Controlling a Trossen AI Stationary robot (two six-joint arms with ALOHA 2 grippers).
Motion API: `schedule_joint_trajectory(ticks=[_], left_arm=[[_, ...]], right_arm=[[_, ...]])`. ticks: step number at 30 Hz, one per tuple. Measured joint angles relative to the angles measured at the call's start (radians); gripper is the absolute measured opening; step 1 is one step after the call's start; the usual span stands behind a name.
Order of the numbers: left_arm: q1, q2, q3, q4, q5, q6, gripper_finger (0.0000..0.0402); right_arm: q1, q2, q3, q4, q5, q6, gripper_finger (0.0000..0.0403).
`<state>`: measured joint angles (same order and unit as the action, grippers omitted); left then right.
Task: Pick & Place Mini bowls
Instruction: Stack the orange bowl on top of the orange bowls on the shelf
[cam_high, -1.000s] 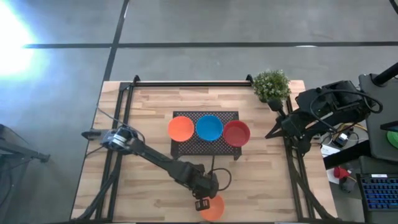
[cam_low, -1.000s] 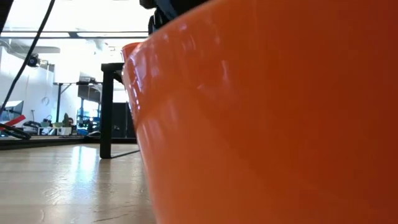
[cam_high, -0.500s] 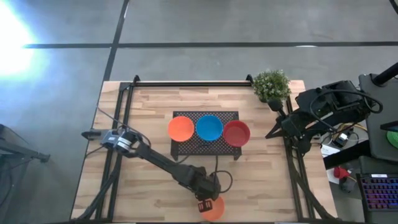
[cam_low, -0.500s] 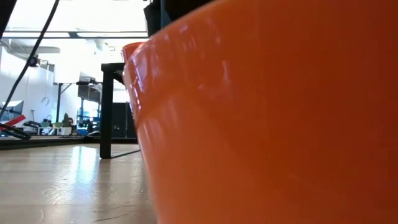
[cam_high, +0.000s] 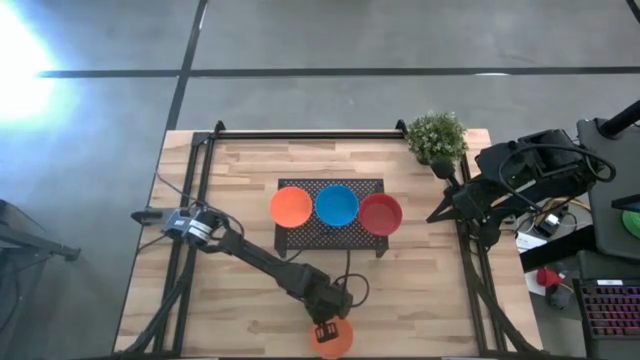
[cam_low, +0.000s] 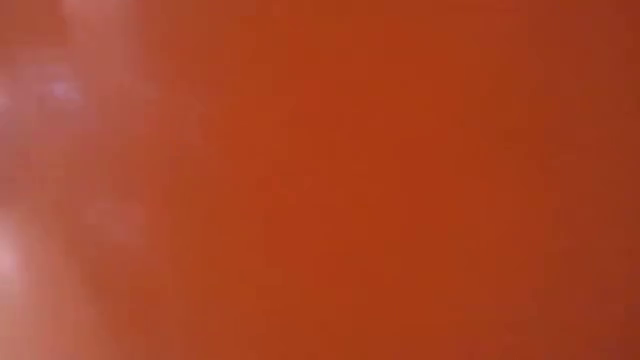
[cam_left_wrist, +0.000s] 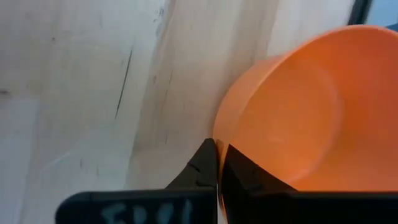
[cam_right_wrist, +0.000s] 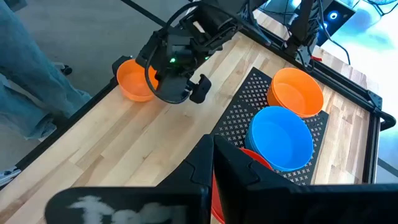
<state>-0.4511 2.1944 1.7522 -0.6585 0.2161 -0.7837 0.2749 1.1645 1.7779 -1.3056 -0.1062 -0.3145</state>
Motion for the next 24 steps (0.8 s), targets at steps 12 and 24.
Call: schedule_joint_trajectory(ticks=[12,24], left_arm=[[0.026,-0.322,0.012,-0.101,-0.13,-0.107,0.0001],[0.102,-0.675,0.011,-0.439,-0.629,-0.489,0.0]], right_arm=[[0.0,0.0,0.0,0.003,0.0,-0.003,0.0008],[0.0,0.0,0.0,0.003,0.001,0.0,0.0008]])
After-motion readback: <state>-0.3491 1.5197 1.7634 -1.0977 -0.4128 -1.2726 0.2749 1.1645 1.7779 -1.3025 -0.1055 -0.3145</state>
